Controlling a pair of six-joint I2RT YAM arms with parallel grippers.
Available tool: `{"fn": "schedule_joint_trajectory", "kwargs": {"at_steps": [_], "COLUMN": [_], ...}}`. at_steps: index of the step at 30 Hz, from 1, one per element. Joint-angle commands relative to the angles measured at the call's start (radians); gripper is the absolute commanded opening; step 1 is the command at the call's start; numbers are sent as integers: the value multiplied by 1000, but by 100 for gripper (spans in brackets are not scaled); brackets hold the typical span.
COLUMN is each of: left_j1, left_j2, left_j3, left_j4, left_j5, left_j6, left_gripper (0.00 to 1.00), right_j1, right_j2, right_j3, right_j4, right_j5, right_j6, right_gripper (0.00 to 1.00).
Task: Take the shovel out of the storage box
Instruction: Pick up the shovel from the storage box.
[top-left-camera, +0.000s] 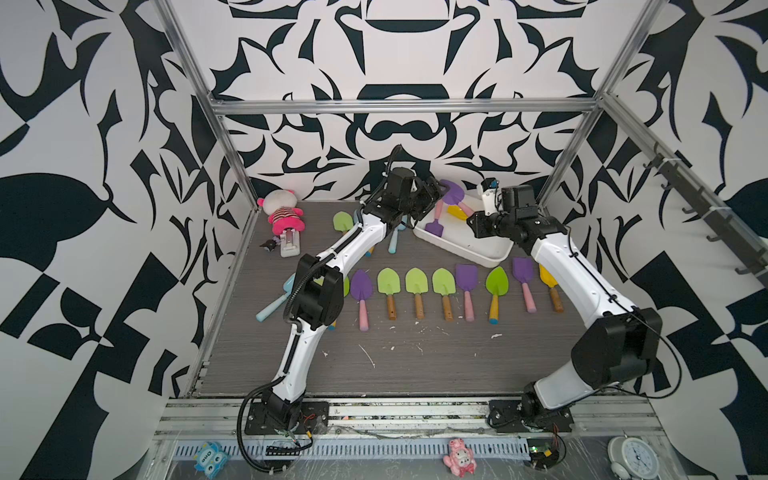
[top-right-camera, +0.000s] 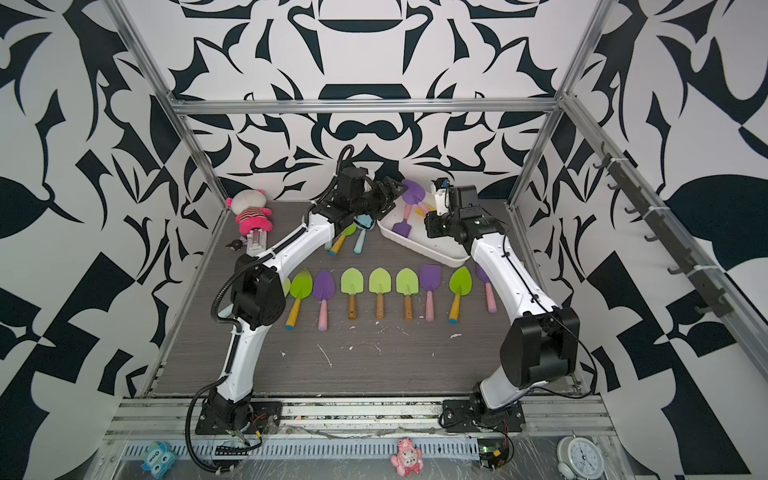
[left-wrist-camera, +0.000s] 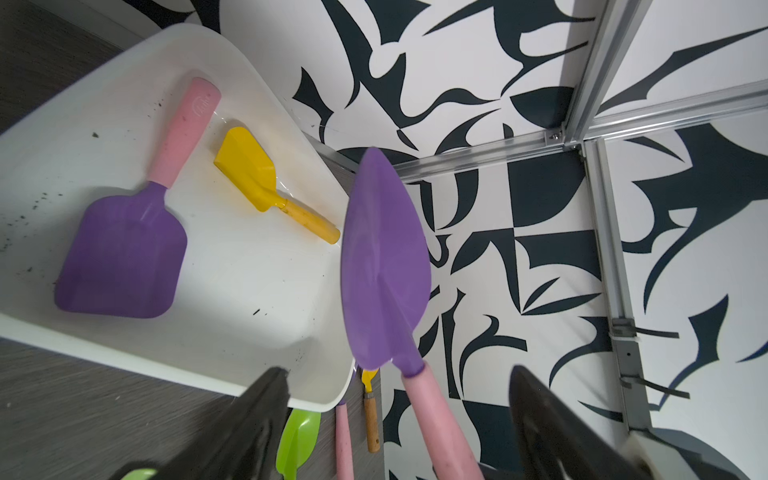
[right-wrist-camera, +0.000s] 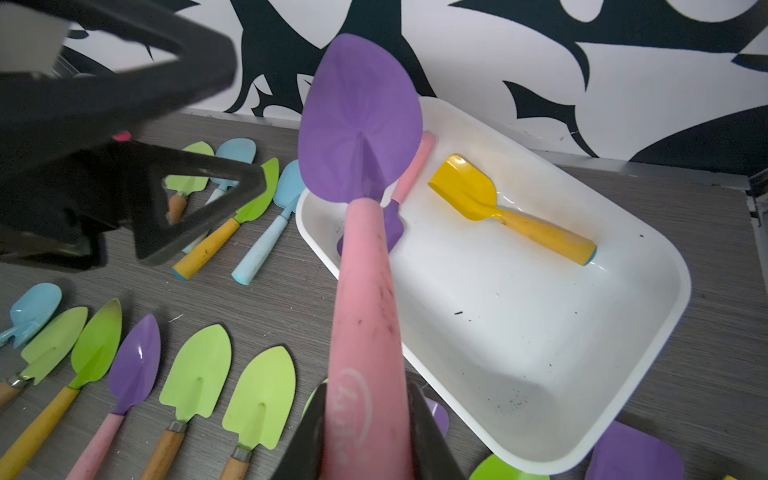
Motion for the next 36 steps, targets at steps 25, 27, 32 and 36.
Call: {"fn": "schedule_joint_trajectory", "kwargs": {"at_steps": [25,27,32,36], "left_j1": [39,46,77,121], "left_j2": [119,103,23,-46], "left_j3": [44,32,-71,-154], "left_j4": [45,48,93,88], "left_j5": [-83,-70,-1,76], "left_j6": [12,50,178,274], "left_gripper": [0,0,0,0], "right_j1": [77,79,79,79], "right_j2": [-81,-77,-59,-38], "right_j3": [-55,-58,-61,-46], "right_j4": [85,97,144,182], "right_j5": [-107,-127,-151,-152], "right_j6": [116,114,107,105], "right_gripper": [0,0,26,54]}}
